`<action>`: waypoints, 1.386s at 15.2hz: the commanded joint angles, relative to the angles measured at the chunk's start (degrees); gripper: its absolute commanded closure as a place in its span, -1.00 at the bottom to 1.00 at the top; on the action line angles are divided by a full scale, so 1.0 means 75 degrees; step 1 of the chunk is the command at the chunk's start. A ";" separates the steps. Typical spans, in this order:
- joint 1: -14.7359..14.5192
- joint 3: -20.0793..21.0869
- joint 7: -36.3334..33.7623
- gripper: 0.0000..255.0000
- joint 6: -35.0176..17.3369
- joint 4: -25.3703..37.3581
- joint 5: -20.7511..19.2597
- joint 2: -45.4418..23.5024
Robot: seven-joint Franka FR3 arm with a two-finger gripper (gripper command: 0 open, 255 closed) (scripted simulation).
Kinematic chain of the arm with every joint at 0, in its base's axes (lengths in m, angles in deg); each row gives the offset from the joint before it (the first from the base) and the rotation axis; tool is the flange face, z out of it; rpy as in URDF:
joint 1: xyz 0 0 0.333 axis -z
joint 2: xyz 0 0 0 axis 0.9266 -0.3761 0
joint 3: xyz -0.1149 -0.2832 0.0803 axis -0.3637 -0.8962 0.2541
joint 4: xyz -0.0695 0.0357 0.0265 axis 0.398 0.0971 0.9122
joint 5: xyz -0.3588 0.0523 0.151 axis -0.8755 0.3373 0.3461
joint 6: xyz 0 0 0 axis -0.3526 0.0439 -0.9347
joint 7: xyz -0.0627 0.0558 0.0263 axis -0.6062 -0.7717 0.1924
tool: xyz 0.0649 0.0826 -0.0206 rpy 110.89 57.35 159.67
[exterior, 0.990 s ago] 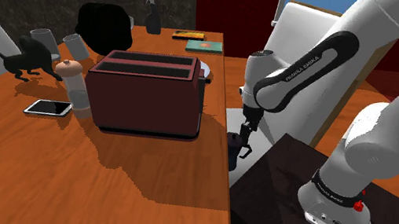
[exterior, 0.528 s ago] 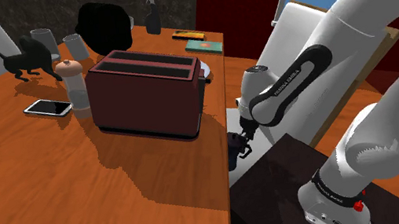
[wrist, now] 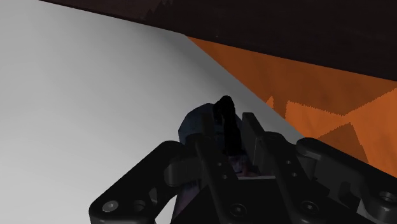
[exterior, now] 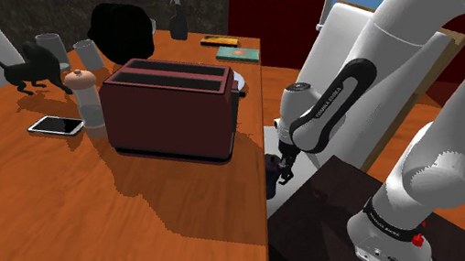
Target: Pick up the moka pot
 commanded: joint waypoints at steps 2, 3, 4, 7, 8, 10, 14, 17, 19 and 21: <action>-0.0001 0.0002 -0.0001 1.00 -0.0007 -0.0002 -0.0001 -0.0013; -0.0003 0.0003 -0.0002 1.00 -0.0004 -0.0003 0.0000 -0.0010; 0.0000 0.0001 0.0000 1.00 -0.0009 -0.0002 -0.0001 -0.0016; -0.0002 0.0000 0.0016 1.00 0.0171 -0.0014 0.0013 0.0174; -0.0004 0.0000 0.0025 1.00 0.0327 -0.0022 0.0024 0.0339; -0.0011 0.0000 0.0042 1.00 0.0640 -0.0035 0.0046 0.0665; -0.0023 -0.0003 0.0069 1.00 0.1273 -0.0028 0.0077 0.1291; -0.0030 -0.0006 0.0083 1.00 0.1748 0.0004 0.0093 0.1734; -0.0035 -0.0008 0.0091 1.00 0.2063 0.0037 0.0102 0.2016; -0.0039 -0.0009 0.0099 1.00 0.2375 0.0081 0.0110 0.2285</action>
